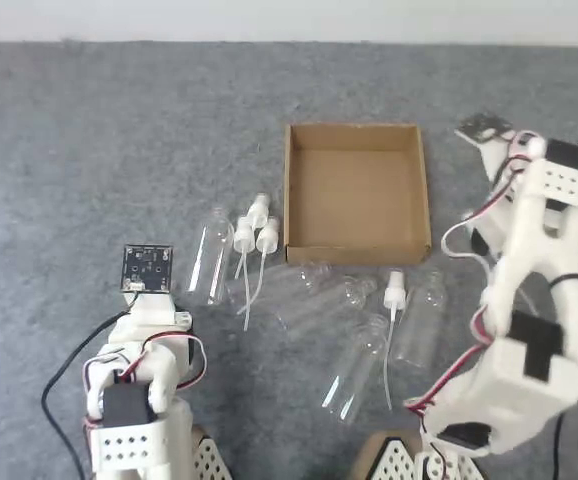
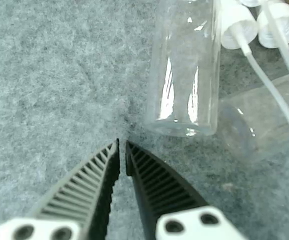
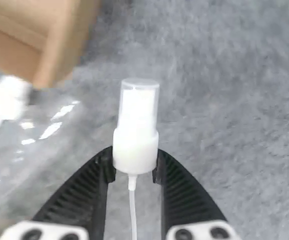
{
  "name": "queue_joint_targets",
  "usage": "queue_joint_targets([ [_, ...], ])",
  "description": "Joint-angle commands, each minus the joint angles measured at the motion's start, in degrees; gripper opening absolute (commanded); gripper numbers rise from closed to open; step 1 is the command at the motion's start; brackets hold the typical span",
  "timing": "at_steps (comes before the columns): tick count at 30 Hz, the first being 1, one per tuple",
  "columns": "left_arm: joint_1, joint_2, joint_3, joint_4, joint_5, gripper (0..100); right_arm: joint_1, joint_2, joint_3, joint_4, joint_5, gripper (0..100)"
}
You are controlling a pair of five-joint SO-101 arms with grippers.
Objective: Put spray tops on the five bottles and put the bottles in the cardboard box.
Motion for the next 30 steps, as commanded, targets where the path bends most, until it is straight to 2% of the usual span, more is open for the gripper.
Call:
queue_joint_targets([
  [1, 0.09, -1.05, -0.40, 0.26, 0.26, 1, -8.22, -11.74, -0.70, 6.81, -6.86, 0.6],
  [8, 0.09, -1.05, -0.40, 0.26, 0.26, 1, -29.14, -18.59, -0.79, 8.84, -24.44, 0.6],
  [11, 0.09, -1.05, -0.40, 0.26, 0.26, 1, -38.90, -17.71, -3.25, 7.78, -33.76, 0.6],
  [14, 0.09, -1.05, -0.40, 0.26, 0.26, 1, -45.67, -14.55, -8.44, 5.14, -41.41, 0.6],
  [19, 0.09, -1.05, -0.40, 0.26, 0.26, 1, -51.30, -2.86, -19.16, 3.47, -51.34, 0.6],
  [28, 0.09, -1.05, -0.40, 0.26, 0.26, 1, -57.71, 18.07, -35.52, 4.09, -60.84, 0.9],
  [30, 0.09, -1.05, -0.40, 0.26, 0.26, 1, -57.80, 21.23, -38.33, 4.18, -61.98, 4.3],
])
